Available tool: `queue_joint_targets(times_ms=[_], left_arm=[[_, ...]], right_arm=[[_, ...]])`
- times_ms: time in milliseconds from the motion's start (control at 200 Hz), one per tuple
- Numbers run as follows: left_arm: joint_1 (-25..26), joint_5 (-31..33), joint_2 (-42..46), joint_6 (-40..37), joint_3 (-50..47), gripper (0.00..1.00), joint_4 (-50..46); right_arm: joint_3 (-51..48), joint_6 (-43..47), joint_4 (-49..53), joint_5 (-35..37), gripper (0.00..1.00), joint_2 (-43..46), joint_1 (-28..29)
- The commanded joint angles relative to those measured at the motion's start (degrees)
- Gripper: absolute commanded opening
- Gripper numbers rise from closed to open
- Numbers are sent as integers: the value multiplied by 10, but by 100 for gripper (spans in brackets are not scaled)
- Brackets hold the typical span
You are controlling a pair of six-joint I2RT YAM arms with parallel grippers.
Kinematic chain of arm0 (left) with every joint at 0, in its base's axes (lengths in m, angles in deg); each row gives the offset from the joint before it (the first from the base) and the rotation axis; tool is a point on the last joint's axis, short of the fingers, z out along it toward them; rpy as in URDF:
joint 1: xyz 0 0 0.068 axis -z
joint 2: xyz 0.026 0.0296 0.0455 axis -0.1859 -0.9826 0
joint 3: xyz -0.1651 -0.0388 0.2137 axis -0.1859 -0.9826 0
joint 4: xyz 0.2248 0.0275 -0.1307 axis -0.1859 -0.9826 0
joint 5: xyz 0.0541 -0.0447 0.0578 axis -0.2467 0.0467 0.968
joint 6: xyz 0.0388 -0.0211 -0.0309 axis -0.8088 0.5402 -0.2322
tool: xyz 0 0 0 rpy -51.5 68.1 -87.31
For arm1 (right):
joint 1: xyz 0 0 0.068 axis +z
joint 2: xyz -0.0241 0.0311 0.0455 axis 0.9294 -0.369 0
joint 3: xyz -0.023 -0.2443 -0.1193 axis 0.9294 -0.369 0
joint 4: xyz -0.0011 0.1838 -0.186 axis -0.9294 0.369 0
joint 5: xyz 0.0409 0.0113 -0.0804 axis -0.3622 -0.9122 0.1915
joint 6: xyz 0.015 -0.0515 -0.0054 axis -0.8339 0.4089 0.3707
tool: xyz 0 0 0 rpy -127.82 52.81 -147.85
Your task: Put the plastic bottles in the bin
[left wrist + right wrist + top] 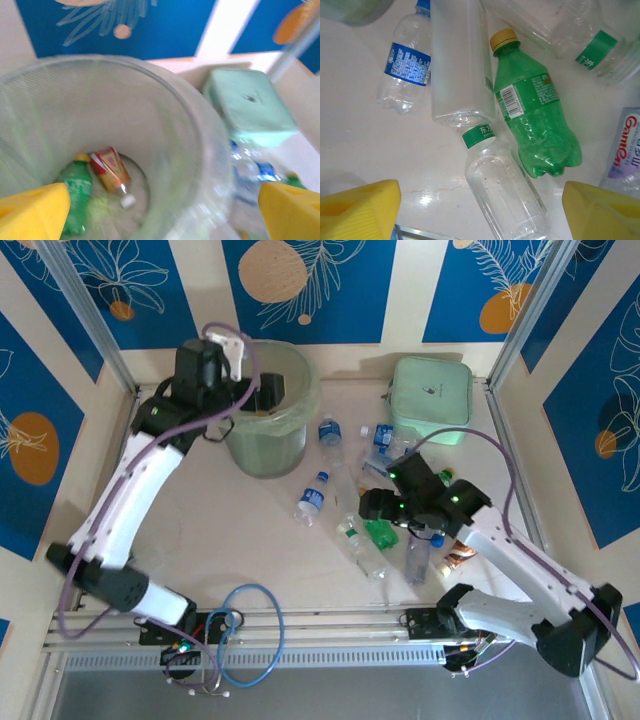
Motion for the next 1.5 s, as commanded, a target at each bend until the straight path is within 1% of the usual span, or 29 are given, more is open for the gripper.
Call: queue_joint_targets(times_ms=[0, 115, 185, 320, 445, 655, 770, 1030, 1250, 1496], left_arm=[[32, -20, 75, 29, -107, 95, 1], [62, -69, 163, 69, -251, 92, 45], [73, -89, 203, 96, -314, 91, 65], [86, -90, 230, 114, -363, 88, 49], [92, -95, 242, 125, -393, 88, 49], [93, -90, 250, 130, -412, 84, 47], [93, -87, 253, 130, -419, 83, 49], [93, -89, 253, 133, -429, 82, 60], [93, -92, 253, 137, -436, 81, 61], [92, -87, 257, 137, -440, 80, 55]], right_arm=[[32, 13, -12, 38, 83, -41, 22], [47, 29, -25, 45, 82, -86, 31], [54, 36, -32, 50, 82, -115, 31], [74, 44, -36, 58, 81, -178, 29], [94, 46, -38, 69, 82, -231, 32], [109, 48, -52, 62, 81, -283, 33], [116, 52, -57, 54, 80, -302, 37], [135, 50, -46, 68, 78, -349, 41], [146, 40, -34, 87, 75, -367, 38], [141, 40, -45, 85, 70, -368, 40]])
